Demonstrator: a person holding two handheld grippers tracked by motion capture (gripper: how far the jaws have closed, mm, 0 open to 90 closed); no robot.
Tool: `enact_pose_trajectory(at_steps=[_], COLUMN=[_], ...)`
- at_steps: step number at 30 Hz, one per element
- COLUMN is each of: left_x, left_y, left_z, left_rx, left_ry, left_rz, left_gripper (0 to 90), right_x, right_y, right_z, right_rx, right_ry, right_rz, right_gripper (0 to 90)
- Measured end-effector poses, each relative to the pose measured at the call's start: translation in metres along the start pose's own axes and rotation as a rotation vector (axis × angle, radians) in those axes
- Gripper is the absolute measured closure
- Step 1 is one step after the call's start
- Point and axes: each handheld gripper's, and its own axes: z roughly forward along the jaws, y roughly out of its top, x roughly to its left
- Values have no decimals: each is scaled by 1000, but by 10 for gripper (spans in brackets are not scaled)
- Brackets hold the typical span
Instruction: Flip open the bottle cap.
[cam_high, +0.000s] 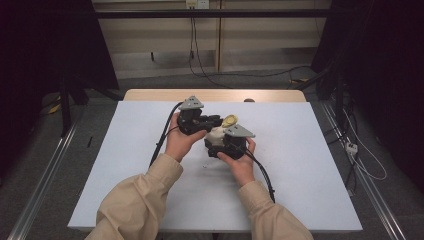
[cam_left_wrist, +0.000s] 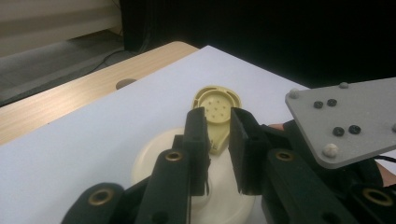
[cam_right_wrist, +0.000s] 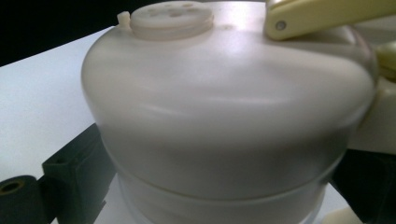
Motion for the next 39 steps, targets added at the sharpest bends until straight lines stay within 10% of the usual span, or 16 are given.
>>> enact_pose_trajectory(at_steps=[39], left_x=[-1], left_y=[-5], left_z=[-21], left_rx=[9], left_ry=[82], left_rz=[-24], left_gripper=[127], right_x=[-6], right_y=[-1], right_z=[-38], right_rx=[22], right_ry=[2], right_rz=[-7], right_gripper=[86])
